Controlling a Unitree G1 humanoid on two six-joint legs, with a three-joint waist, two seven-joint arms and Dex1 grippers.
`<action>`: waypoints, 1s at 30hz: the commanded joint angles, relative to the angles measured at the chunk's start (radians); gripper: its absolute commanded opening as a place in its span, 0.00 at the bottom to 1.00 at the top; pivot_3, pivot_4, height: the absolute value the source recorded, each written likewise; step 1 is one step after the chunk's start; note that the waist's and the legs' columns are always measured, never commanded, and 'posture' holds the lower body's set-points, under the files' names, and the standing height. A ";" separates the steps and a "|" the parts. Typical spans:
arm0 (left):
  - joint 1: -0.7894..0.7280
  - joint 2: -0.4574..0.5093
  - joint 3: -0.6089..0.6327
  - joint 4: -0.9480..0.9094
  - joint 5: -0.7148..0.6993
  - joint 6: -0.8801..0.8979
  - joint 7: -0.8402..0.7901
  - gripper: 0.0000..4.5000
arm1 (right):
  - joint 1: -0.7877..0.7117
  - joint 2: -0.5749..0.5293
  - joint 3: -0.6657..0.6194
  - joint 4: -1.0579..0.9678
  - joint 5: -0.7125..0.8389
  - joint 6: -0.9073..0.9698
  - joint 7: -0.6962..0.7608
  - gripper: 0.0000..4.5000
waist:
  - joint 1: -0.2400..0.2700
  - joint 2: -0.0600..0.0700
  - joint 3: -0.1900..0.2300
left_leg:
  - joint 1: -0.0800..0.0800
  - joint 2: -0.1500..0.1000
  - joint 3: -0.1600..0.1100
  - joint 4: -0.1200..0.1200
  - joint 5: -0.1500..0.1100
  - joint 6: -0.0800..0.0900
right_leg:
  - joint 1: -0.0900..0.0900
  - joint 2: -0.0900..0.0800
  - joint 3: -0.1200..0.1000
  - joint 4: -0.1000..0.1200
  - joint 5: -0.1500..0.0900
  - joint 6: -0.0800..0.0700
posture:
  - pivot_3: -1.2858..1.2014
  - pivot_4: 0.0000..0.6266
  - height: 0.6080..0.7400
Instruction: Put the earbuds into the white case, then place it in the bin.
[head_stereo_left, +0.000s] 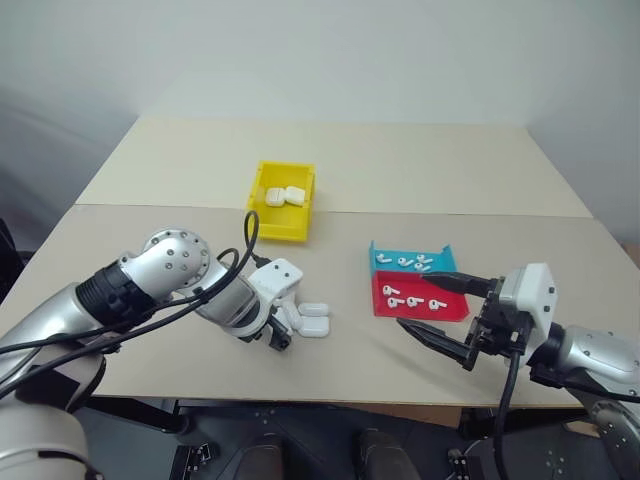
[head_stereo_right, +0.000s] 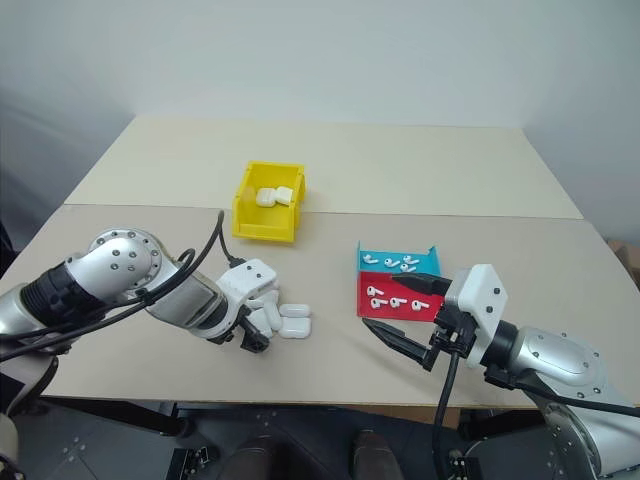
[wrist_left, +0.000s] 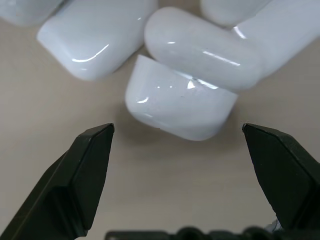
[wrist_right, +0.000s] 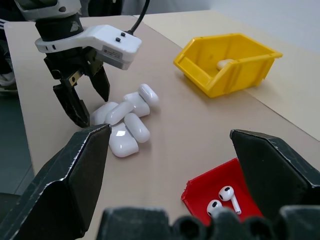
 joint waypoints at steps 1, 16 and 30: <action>-0.013 -0.023 0.041 -0.027 0.095 0.034 -0.064 1.00 | -0.018 -0.004 -0.017 -0.021 0.001 -0.025 -0.005 1.00 | 0.000 0.000 0.000 | 0.000 0.000 0.000 0.000 0.000 0.000 | 0.000 0.000 0.000 0.000 0.000 0.000 | 0.52 0.24 1.00; 0.043 -0.099 0.104 -0.201 0.641 0.171 -0.532 1.00 | -0.017 0.008 -0.014 -0.039 -0.006 -0.022 -0.025 1.00 | -0.001 0.000 0.000 | -0.001 0.000 0.000 0.000 0.000 0.000 | 0.000 0.000 0.000 0.000 0.000 0.000 | 0.52 0.24 1.00; 0.088 -0.100 0.072 -0.260 1.026 0.133 -0.876 1.00 | -0.004 0.014 -0.015 -0.044 -0.015 -0.030 -0.029 1.00 | -0.001 0.000 0.000 | -0.001 0.000 0.000 0.000 0.000 0.000 | 0.000 0.000 0.000 0.000 0.000 0.000 | 0.52 0.24 1.00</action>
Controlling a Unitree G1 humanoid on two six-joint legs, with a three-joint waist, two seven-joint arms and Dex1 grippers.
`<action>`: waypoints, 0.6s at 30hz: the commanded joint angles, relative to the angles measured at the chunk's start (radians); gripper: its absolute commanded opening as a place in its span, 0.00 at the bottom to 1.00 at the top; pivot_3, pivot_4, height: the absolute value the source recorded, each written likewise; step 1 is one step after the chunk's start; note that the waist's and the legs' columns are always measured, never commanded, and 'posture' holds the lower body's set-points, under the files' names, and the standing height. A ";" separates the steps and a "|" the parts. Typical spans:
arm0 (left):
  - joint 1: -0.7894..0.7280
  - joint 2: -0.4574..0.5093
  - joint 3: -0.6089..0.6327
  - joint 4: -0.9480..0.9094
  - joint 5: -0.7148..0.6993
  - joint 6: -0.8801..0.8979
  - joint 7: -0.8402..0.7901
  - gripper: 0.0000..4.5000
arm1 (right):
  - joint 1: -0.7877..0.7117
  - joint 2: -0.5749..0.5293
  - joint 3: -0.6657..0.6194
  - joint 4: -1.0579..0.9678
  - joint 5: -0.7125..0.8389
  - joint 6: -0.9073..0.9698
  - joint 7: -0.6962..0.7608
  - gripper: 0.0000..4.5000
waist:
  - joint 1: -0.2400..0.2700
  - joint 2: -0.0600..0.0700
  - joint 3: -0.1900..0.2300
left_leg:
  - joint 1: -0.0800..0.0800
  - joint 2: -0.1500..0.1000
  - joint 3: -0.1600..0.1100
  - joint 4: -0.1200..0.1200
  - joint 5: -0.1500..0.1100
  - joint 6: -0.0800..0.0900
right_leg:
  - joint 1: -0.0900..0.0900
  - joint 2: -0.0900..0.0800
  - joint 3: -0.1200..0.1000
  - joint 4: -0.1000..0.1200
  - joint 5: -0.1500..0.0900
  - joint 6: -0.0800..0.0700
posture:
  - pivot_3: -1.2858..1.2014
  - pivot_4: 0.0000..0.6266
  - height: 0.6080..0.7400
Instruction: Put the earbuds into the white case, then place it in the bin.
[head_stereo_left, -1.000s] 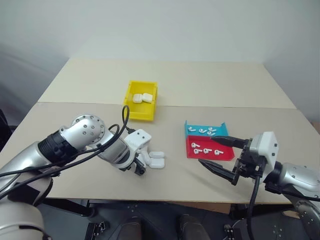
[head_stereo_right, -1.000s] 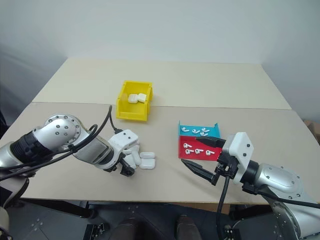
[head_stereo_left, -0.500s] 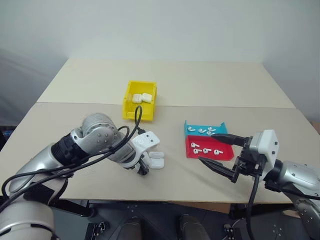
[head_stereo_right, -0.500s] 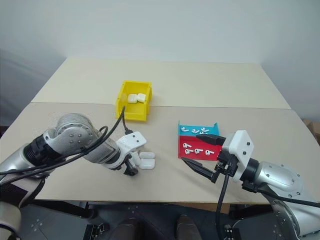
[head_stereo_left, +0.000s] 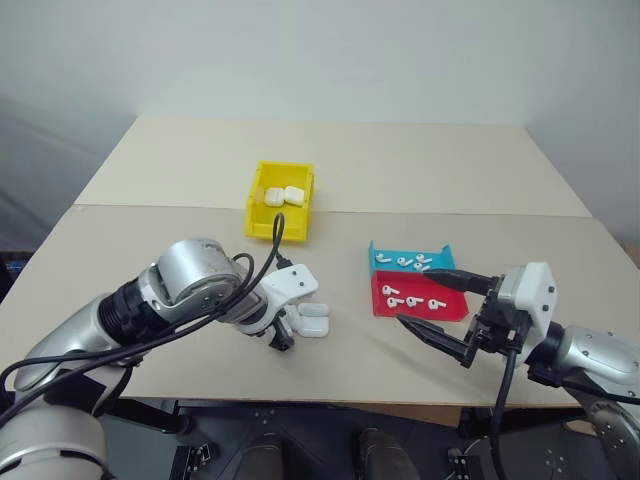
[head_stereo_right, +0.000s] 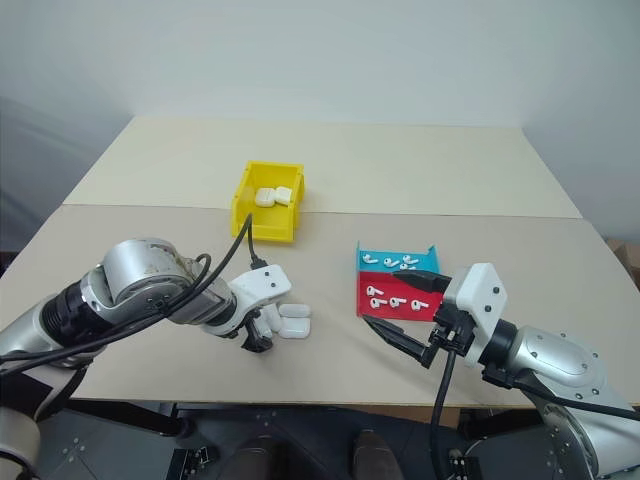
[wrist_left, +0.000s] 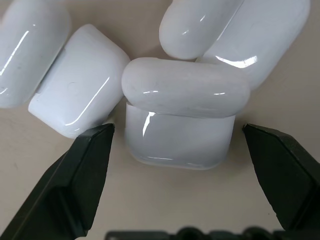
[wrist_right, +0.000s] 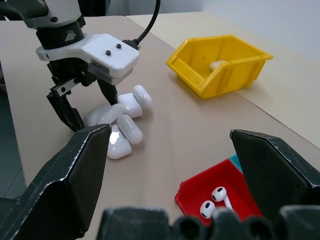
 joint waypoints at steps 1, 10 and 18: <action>0.012 0.007 -0.015 -0.032 0.088 -0.030 -0.071 0.96 | -0.004 0.002 -0.016 -0.032 0.004 -0.030 -0.004 1.00 | 0.000 0.000 0.000 | 0.000 0.000 0.000 0.000 0.000 0.000 | 0.000 0.000 0.000 0.000 0.000 0.000 | 0.52 0.24 1.00; 0.051 0.023 0.008 -0.079 0.214 -0.062 -0.192 0.63 | 0.000 -0.002 -0.023 -0.033 0.007 -0.029 0.001 1.00 | 0.001 0.000 0.000 | 0.001 0.000 0.000 0.000 0.000 0.000 | 0.001 0.000 0.000 0.000 0.000 0.000 | 0.52 0.24 1.00; 0.202 0.244 0.195 -0.232 0.213 -0.218 -0.409 0.63 | -0.015 -0.012 -0.024 -0.014 0.010 -0.029 0.018 1.00 | -0.018 0.000 0.000 | -0.001 0.001 0.000 0.000 0.000 0.001 | -0.002 0.001 0.001 0.000 0.000 0.000 | 0.52 0.24 1.00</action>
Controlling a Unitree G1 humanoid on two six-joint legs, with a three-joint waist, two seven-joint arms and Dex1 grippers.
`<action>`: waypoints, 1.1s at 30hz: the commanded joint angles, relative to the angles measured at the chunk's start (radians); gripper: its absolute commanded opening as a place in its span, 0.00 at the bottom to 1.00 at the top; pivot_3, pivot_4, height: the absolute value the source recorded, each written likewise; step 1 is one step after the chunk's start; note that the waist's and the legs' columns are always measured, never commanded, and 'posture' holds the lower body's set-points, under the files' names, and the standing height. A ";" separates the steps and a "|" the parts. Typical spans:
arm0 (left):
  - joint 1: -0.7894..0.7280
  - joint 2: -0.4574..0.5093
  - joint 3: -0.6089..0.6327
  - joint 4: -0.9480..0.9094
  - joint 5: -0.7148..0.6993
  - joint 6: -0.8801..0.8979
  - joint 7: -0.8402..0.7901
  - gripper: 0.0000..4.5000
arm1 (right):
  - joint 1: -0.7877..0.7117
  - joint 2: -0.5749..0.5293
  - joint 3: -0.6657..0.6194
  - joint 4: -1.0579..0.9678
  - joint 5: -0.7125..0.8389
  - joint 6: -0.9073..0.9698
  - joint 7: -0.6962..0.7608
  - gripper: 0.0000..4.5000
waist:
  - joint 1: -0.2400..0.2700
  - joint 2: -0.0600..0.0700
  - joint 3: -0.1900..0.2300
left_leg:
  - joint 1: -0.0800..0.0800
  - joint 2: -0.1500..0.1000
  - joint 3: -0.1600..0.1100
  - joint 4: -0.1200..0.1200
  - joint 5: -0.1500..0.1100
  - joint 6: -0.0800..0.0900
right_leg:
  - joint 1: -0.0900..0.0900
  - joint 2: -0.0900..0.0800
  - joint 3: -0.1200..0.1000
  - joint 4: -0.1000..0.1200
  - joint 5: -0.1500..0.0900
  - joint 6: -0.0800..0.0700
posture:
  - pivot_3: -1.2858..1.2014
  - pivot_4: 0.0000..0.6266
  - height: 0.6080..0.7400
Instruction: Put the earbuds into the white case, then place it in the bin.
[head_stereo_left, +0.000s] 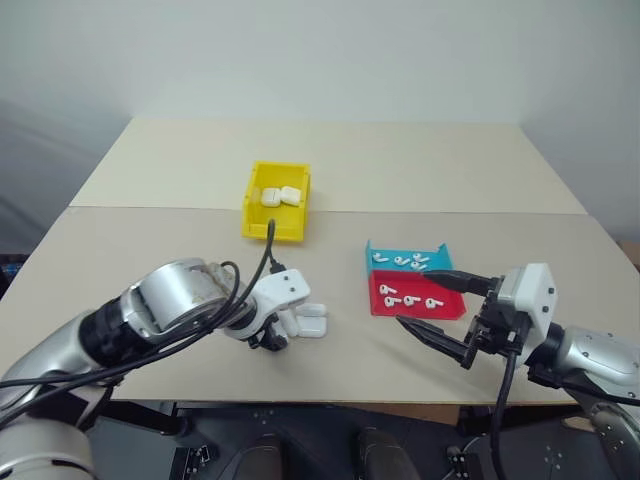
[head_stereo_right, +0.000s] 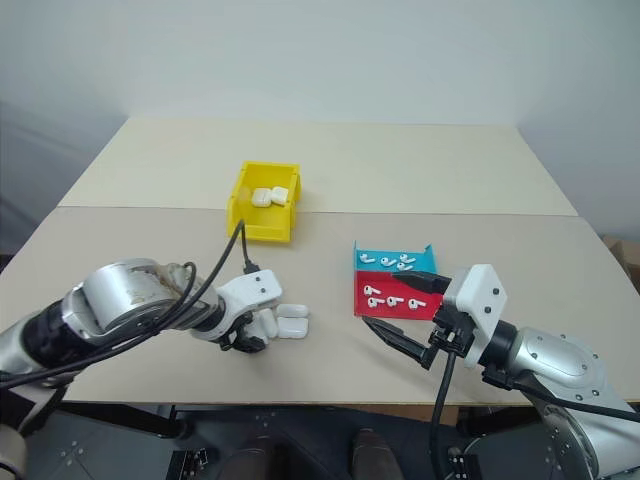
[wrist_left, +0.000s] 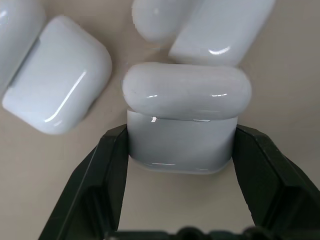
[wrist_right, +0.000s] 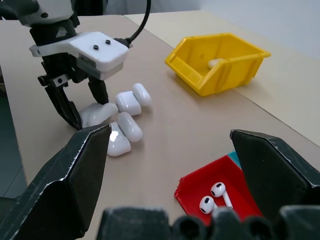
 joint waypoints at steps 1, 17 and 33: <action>0.099 0.118 0.179 -0.085 0.008 -0.158 -0.124 0.63 | -0.026 -0.013 -0.022 -0.003 0.009 -0.029 0.015 1.00 | -0.005 0.000 0.000 | 0.000 0.000 0.000 0.000 0.000 0.000 | 0.000 0.000 0.000 0.000 0.000 0.000 | 0.52 0.24 1.00; 0.476 -0.288 0.778 -0.051 -0.053 -0.776 -0.157 0.63 | -0.166 -0.047 -0.013 0.113 0.015 -0.021 0.079 1.00 | 0.017 0.000 0.000 | 0.001 0.000 0.001 0.001 0.000 0.000 | 0.002 -0.001 -0.002 -0.001 0.000 0.000 | 0.52 0.24 1.00; 0.394 -0.489 0.668 0.122 -0.008 -1.094 -0.510 0.63 | -0.372 -0.308 0.094 0.221 -0.024 0.178 0.157 1.00 | 0.012 0.000 0.000 | 0.000 0.000 0.001 0.001 0.000 0.001 | 0.002 0.000 -0.001 -0.001 0.001 0.000 | 0.52 0.24 1.00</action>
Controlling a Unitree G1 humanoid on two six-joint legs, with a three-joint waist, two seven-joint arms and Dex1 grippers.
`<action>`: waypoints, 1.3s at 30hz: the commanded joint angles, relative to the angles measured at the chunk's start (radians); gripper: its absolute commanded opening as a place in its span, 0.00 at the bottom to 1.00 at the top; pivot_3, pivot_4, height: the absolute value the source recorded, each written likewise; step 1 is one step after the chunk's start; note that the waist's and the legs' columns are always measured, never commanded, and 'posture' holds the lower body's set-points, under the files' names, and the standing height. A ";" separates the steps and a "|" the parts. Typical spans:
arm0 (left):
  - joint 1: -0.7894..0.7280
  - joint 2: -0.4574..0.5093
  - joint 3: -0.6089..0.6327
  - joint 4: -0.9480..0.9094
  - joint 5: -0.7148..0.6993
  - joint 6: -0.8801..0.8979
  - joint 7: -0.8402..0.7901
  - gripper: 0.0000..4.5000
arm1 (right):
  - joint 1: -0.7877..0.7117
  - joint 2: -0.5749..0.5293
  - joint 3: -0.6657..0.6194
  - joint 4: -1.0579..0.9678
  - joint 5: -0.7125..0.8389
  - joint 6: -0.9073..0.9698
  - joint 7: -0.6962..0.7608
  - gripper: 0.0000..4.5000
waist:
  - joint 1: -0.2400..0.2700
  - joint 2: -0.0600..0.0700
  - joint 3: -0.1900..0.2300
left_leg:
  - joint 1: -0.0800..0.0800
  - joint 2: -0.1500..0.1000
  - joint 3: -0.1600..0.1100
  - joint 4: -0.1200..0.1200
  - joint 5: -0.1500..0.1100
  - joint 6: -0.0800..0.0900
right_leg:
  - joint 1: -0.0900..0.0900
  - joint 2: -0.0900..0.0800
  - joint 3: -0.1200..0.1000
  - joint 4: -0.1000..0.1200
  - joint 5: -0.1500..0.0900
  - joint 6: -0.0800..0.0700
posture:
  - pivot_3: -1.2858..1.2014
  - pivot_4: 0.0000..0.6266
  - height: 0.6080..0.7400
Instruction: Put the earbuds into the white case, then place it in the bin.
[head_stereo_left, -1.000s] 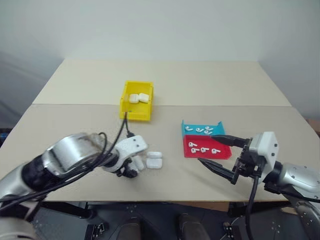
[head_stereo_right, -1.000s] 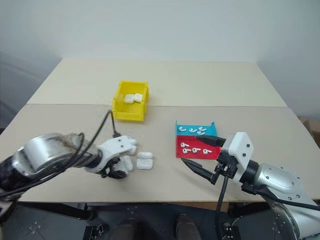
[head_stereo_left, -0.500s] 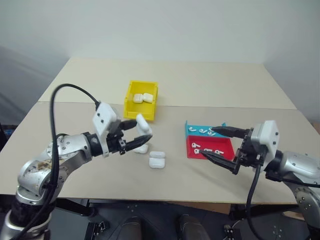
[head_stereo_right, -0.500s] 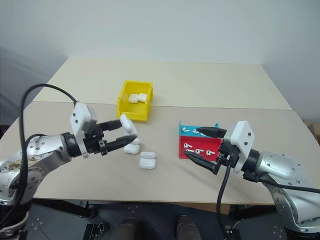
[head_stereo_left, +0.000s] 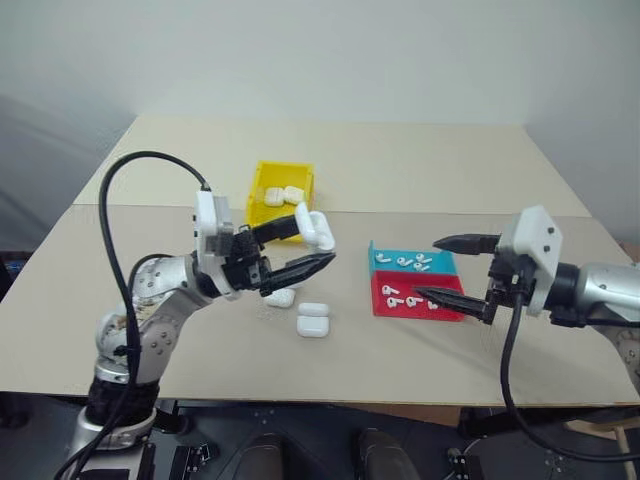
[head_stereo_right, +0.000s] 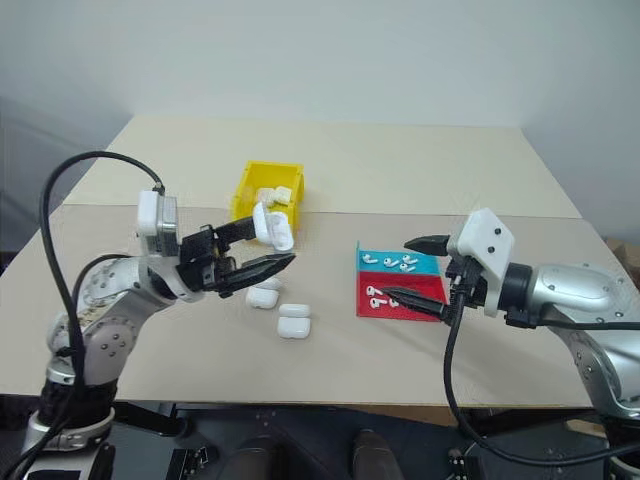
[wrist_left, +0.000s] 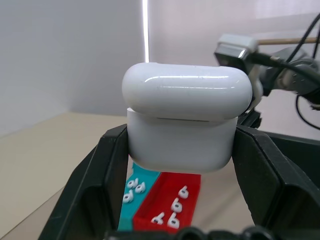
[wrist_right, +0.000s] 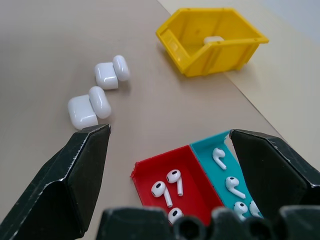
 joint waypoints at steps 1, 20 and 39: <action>-0.027 -0.039 0.001 -0.010 -0.020 -0.035 -0.001 0.63 | -0.058 -0.063 0.042 0.002 -0.029 0.064 0.016 1.00 | -0.001 0.000 0.000 | 0.000 0.000 0.000 0.000 0.000 0.000 | 0.000 0.000 0.000 0.000 0.000 0.000 | 0.52 0.24 1.00; 0.035 -0.092 -0.045 -0.106 -0.025 0.024 0.102 0.63 | -0.356 -0.174 0.440 0.171 -0.406 -0.009 0.213 0.51 | -0.018 0.000 0.000 | -0.001 0.001 -0.001 0.000 0.000 0.000 | -0.001 0.000 0.000 0.000 0.000 0.000 | 0.52 0.24 1.00; 0.055 -0.093 -0.075 -0.127 -0.022 -0.003 0.075 0.63 | -0.562 0.032 0.704 0.530 -0.782 -0.190 0.441 0.51 | -0.019 0.000 0.000 | 0.000 0.001 0.001 0.000 0.000 0.000 | -0.001 0.000 0.000 0.000 0.000 0.000 | 0.52 0.24 1.00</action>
